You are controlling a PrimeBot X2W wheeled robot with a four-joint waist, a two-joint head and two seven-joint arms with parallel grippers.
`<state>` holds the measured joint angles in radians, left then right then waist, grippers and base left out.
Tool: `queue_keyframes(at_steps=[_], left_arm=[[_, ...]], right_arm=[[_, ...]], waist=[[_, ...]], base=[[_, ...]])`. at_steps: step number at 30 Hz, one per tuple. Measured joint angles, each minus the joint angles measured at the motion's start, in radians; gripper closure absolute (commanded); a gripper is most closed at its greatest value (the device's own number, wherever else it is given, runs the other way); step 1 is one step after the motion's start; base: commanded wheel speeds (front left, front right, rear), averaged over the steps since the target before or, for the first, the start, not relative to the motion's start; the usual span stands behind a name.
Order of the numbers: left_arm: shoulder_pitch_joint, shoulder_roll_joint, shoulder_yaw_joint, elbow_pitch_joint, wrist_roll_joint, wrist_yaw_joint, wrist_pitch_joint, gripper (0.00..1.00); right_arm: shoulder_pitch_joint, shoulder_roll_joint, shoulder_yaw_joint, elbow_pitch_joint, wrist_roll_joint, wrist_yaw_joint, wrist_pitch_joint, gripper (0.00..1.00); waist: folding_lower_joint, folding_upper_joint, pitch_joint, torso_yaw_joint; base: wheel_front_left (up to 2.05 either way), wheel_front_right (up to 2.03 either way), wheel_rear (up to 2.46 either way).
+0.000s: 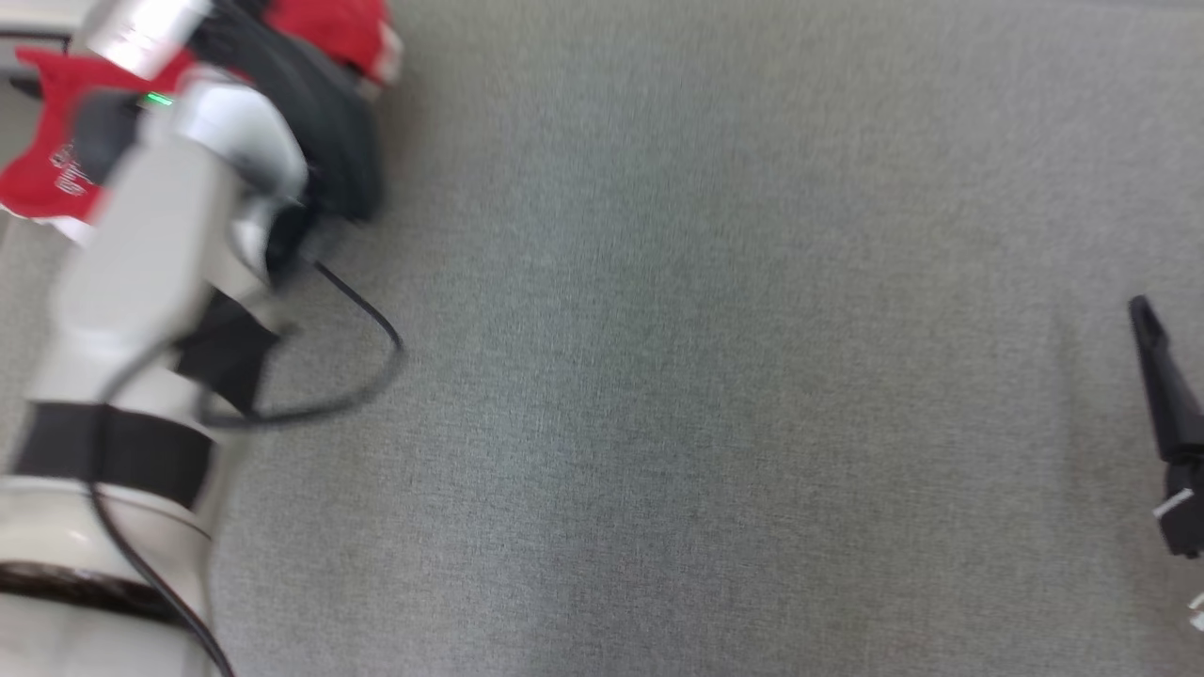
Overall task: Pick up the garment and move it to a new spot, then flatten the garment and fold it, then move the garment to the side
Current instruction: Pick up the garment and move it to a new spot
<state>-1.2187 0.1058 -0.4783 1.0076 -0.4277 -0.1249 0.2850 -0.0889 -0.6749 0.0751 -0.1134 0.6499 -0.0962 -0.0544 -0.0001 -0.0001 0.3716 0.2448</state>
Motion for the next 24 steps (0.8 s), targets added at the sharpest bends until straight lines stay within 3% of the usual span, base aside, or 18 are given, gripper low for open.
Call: queue_keyframes(at_steps=[10, 20, 24], left_arm=[[0.165, -0.036, -0.236, -0.168, -0.16, 0.0, 0.008, 1.0], [0.235, -0.043, -0.388, -0.26, -0.321, 0.0, 0.044, 1.0], [0.235, -0.045, -0.407, -0.277, -0.372, 0.0, 0.05, 1.0]], right_arm=[[-0.042, 0.085, 0.068, 0.083, 0.001, 0.017, -0.03, 0.0], [-0.077, 0.148, 0.131, 0.174, 0.001, 0.049, -0.053, 0.0], [-0.108, 0.181, 0.158, 0.185, 0.001, 0.053, -0.063, 0.0]], waist=[[-0.0002, 0.0, -0.111, -0.03], [-0.0002, 0.0, -0.171, -0.097], [-0.0001, 0.0, -0.191, -0.139]], base=[[0.0, 0.0, 0.0], [0.0, 0.0, 0.0], [0.0, 0.0, 0.0]])
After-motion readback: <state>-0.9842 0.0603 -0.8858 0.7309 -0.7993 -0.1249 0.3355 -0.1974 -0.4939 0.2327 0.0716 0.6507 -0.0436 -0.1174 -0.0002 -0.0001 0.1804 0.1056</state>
